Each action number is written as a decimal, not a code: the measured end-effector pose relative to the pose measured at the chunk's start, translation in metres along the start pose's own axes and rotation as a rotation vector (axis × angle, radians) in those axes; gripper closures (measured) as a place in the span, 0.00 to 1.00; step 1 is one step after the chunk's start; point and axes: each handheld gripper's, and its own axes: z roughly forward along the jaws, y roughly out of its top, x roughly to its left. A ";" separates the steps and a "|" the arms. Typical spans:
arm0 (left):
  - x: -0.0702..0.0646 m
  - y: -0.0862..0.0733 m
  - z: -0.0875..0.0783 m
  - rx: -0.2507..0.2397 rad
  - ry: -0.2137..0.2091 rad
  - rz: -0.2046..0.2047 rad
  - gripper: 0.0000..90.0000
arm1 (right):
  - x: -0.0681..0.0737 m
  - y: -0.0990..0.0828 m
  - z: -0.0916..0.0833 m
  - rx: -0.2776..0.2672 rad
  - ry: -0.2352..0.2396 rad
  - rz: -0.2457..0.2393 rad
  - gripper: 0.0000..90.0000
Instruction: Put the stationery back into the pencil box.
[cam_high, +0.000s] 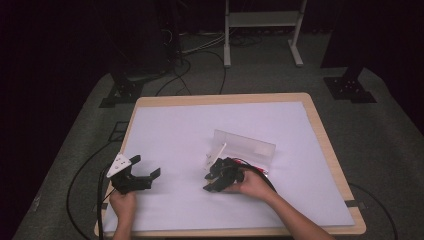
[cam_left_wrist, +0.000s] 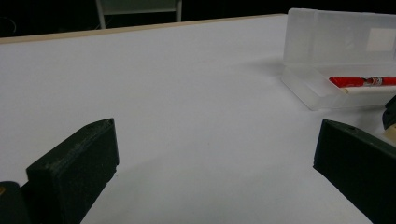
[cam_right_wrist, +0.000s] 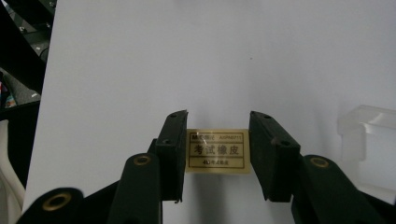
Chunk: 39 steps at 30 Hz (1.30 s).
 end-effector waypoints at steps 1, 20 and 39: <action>0.000 0.000 0.000 -0.002 0.000 0.002 0.00 | 0.000 0.000 -0.001 0.000 -0.003 0.004 0.64; 0.000 0.000 0.000 -0.005 0.000 0.000 0.00 | -0.018 0.010 -0.015 -0.004 -0.045 0.016 0.64; 0.000 0.000 0.000 -0.005 -0.002 -0.001 0.00 | -0.038 0.017 -0.021 -0.003 -0.089 0.039 0.64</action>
